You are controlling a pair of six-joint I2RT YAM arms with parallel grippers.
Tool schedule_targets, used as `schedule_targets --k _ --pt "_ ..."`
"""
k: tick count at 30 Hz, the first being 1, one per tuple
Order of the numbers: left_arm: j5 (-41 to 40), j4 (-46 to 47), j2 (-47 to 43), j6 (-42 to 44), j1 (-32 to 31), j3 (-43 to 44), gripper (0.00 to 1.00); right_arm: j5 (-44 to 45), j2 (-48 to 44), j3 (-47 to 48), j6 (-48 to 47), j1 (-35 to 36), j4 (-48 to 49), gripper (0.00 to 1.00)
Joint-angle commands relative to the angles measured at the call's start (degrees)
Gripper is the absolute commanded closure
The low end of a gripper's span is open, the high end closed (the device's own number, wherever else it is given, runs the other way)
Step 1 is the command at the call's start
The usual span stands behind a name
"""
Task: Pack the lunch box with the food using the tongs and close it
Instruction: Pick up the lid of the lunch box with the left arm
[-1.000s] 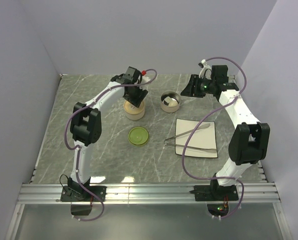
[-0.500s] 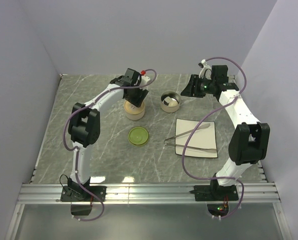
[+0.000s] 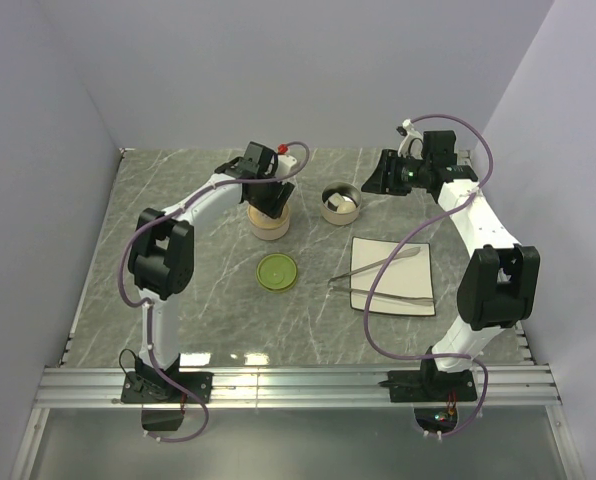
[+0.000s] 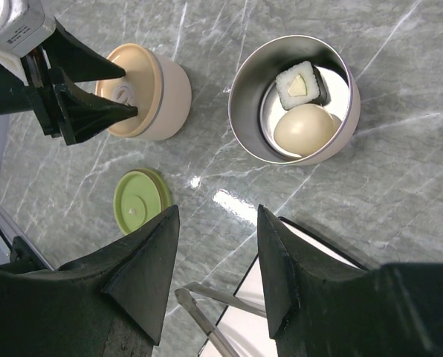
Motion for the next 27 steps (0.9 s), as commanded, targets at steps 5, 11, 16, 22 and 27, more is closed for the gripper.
schedule_targets --k 5,11,16,22,27 --pt "1.8 -11.4 4.8 -1.0 0.6 -3.7 0.37 0.4 -1.1 1.1 -0.7 -0.5 -0.4 0.46" --pt "3.9 -12.2 6.0 -1.7 1.0 -2.6 0.37 0.3 -1.1 1.5 -1.2 -0.5 -1.0 0.46" --pt "2.3 -11.1 3.6 -0.9 1.0 -1.8 0.37 -0.1 -1.5 1.7 -1.4 -0.5 -1.0 0.43" --pt "-1.2 -11.5 0.1 1.6 1.2 7.2 0.34 -0.2 -1.8 2.8 -1.7 -0.4 -1.8 0.31" --pt "-1.2 -11.2 -1.6 3.5 1.2 13.4 0.34 -0.2 -2.5 3.3 -2.0 -0.4 -2.3 0.22"
